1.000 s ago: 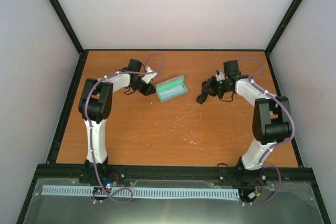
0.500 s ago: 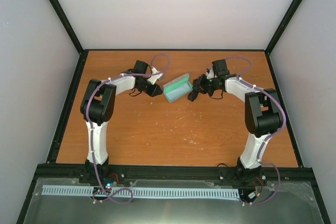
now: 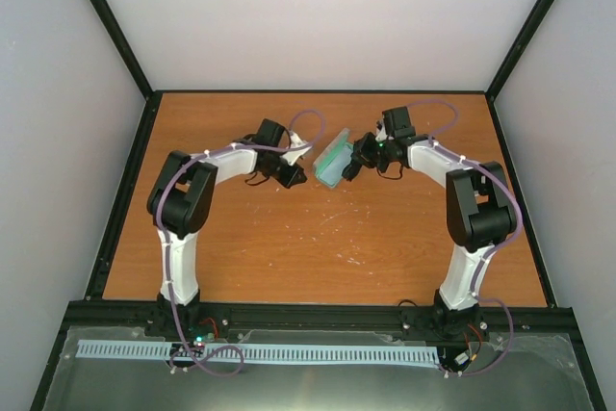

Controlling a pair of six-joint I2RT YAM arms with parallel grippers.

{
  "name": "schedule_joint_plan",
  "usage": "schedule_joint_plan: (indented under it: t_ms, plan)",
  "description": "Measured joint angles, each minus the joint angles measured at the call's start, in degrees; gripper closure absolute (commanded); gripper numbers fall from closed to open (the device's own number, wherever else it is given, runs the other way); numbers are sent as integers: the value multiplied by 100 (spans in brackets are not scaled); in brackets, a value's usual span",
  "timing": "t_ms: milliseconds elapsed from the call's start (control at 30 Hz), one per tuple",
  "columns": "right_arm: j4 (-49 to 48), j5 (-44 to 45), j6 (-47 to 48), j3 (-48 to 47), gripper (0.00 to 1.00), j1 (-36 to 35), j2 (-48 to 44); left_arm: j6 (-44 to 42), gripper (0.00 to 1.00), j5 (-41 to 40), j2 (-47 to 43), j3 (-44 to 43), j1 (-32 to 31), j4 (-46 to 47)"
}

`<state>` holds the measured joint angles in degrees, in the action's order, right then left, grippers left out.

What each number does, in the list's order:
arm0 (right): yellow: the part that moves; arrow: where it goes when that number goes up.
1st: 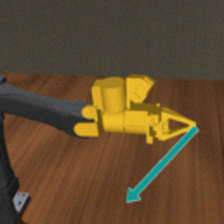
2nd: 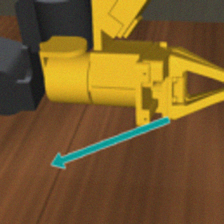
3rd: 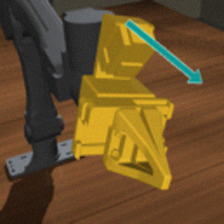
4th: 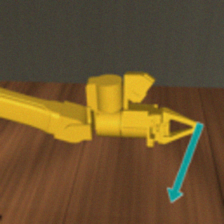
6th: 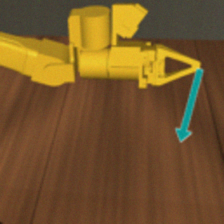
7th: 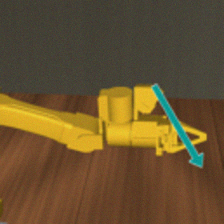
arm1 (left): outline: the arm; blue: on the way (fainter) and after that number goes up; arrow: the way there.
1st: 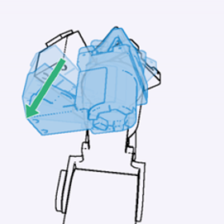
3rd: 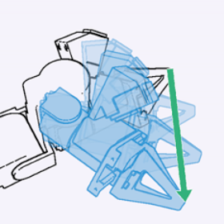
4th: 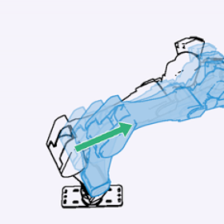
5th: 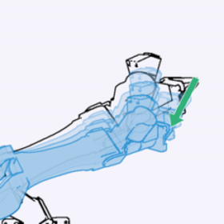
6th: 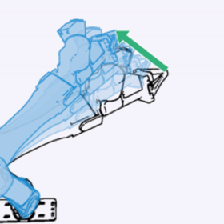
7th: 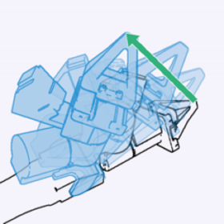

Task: Organize the sunglasses
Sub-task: Adjust the sunglasses case at the center of the board.

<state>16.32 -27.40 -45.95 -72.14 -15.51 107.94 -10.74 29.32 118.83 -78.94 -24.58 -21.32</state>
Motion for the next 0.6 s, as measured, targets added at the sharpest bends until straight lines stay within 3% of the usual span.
schedule_joint_plan:
  t_ms: [133, 267, 600]
  plan:
    - [-11, 76, 4, 52, 97, -2, -114, -262, 99, -170, -466, 461, 289, -105]
    - [-76, 96, 2, 70, 97, -2, -164, -474, 97, -391, -520, 345, 748, -131]
    - [-72, 127, 0, -28, 97, -31, -142, -393, 96, -343, 592, -1421, 638, -197]
